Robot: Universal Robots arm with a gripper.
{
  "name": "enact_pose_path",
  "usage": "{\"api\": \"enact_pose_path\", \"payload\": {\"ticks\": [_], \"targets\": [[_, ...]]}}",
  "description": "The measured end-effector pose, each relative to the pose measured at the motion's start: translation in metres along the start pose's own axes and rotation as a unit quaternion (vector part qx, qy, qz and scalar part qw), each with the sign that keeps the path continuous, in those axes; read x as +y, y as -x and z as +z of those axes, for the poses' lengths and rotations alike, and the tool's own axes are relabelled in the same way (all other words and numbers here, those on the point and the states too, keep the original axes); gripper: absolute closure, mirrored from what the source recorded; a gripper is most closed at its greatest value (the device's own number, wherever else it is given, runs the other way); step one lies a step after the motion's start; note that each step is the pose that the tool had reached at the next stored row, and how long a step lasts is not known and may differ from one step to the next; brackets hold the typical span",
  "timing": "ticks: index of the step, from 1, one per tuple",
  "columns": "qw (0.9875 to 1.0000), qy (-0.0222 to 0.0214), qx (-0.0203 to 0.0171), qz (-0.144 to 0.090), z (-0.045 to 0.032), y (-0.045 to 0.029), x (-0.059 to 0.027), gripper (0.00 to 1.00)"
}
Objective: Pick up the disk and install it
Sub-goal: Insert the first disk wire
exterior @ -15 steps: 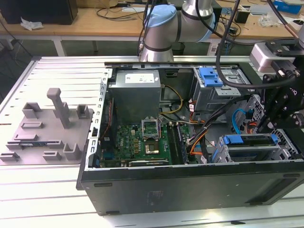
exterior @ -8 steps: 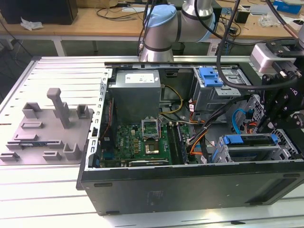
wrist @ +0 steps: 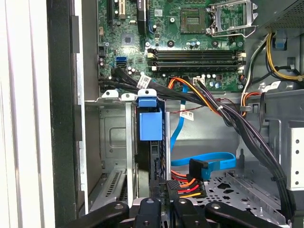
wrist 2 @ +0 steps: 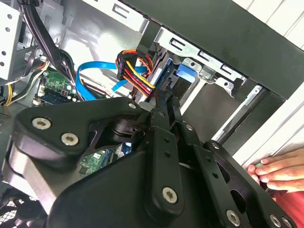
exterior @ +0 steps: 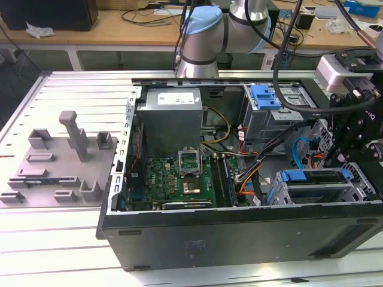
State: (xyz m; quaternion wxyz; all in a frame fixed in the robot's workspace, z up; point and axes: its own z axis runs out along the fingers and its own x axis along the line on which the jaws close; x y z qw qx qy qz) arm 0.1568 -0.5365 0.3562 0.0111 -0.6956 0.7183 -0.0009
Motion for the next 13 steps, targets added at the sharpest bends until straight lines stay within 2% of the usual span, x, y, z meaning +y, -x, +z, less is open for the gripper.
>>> {"api": "enact_pose_path", "payload": {"ticks": [7,8,9,13], "targets": [[1.0,-0.0007,-0.0001,-0.002,0.0,0.0,0.0,0.83],[1.0,-0.0007,-0.0001,-0.004,0.001,0.0,-0.0004,0.83],[1.0,-0.0007,-0.0001,-0.005,0.0056,-0.0001,-0.0003,0.83],[1.0,-0.0007,-0.0001,-0.005,0.0062,-0.0001,-0.0003,0.83]]}}
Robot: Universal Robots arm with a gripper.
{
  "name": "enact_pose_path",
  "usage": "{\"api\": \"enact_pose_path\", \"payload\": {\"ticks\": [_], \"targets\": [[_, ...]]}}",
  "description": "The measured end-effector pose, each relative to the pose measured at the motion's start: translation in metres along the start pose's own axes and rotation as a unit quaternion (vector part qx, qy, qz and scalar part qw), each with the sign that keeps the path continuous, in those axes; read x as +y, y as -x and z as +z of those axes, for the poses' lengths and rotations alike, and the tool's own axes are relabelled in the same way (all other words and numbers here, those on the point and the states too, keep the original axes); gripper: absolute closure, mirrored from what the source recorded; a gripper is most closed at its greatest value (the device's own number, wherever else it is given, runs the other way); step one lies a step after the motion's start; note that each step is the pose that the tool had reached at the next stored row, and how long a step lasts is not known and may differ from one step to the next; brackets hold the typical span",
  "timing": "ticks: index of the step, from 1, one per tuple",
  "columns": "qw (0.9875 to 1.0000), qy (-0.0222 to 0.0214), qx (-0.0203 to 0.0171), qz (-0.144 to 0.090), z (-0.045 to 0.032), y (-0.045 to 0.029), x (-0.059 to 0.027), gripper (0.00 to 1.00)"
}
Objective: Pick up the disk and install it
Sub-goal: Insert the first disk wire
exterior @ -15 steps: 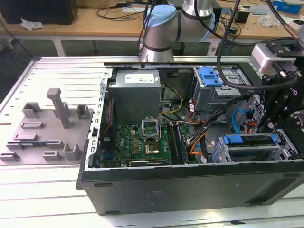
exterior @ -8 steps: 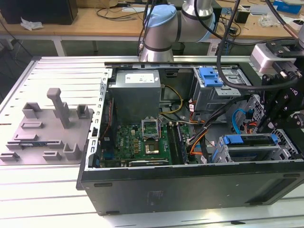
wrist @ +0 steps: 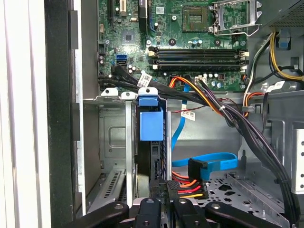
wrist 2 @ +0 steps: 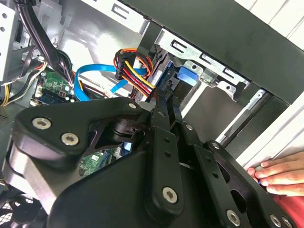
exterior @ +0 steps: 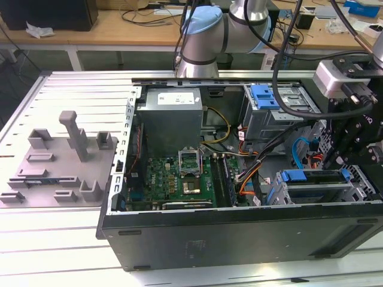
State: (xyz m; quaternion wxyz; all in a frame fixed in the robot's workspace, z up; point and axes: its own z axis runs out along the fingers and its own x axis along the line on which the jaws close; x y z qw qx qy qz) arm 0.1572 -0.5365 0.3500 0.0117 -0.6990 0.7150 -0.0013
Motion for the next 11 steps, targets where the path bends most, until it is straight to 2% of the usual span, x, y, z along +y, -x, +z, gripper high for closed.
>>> {"api": "enact_pose_path", "payload": {"ticks": [11], "targets": [[1.0,0.0,0.0,0.0,0.0017,0.0,-0.0001,0.83]]}}
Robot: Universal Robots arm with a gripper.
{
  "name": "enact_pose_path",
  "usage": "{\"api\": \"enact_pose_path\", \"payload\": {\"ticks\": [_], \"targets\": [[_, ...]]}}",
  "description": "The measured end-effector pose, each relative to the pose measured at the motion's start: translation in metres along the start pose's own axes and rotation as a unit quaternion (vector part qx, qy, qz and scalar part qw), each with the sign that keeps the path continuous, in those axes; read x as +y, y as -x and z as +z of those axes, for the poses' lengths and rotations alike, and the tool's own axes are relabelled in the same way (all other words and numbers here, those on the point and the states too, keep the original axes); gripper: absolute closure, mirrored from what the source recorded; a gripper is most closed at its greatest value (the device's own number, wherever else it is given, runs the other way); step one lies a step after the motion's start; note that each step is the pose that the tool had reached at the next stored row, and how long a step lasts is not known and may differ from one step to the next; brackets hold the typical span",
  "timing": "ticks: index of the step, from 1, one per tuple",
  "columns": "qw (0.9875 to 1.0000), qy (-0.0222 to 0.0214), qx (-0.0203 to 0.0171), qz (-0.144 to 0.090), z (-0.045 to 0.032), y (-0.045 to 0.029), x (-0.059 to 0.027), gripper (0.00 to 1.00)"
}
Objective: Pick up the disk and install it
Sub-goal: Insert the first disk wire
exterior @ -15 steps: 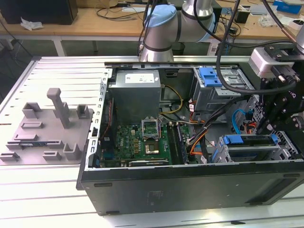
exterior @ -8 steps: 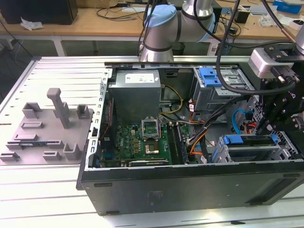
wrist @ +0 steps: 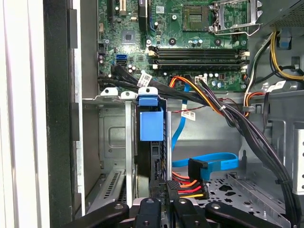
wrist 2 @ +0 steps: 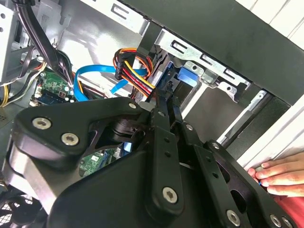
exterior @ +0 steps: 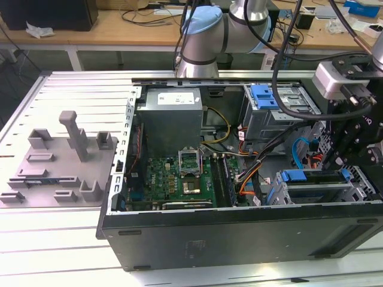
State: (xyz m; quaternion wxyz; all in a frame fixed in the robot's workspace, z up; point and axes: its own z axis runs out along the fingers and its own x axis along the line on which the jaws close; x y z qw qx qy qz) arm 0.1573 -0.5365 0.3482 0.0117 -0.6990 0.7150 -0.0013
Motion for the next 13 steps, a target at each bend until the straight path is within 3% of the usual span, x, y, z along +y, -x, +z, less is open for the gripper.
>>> {"api": "enact_pose_path", "payload": {"ticks": [13], "targets": [[1.0,0.0,0.0,0.0,0.0023,0.0,-0.0003,0.83]]}}
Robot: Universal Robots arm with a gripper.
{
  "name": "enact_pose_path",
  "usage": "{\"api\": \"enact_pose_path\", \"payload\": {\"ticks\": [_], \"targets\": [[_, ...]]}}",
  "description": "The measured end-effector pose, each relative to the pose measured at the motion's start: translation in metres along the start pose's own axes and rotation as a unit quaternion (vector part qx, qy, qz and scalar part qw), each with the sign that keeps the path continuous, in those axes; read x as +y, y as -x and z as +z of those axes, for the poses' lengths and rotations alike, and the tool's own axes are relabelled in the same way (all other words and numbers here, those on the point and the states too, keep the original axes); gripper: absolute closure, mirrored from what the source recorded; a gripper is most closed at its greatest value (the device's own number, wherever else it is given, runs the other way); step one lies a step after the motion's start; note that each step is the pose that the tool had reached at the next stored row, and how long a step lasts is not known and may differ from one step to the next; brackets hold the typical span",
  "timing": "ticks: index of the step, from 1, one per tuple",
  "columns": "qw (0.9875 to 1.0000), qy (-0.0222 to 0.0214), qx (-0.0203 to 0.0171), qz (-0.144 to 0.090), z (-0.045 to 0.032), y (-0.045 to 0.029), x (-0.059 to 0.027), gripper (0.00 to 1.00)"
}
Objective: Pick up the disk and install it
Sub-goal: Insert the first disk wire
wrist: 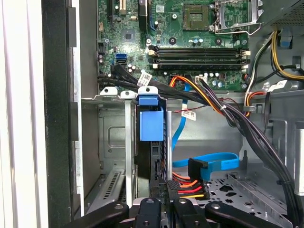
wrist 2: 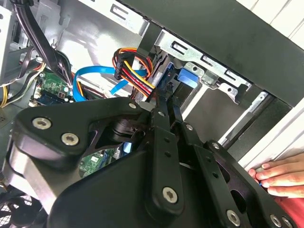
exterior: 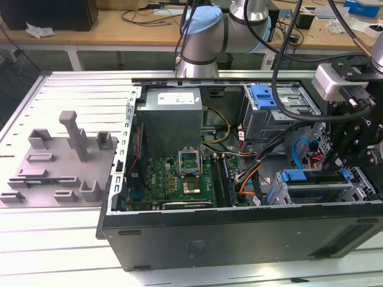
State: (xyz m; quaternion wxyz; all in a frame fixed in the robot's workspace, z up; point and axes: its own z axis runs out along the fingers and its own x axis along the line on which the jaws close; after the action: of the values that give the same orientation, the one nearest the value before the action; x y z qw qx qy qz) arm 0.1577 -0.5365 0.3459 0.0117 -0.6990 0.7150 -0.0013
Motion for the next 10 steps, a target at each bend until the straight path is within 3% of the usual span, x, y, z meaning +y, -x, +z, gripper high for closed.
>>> {"api": "enact_pose_path", "payload": {"ticks": [10], "targets": [[1.0,0.0,0.0,0.0,0.0018,0.0,-0.0001,0.83]]}}
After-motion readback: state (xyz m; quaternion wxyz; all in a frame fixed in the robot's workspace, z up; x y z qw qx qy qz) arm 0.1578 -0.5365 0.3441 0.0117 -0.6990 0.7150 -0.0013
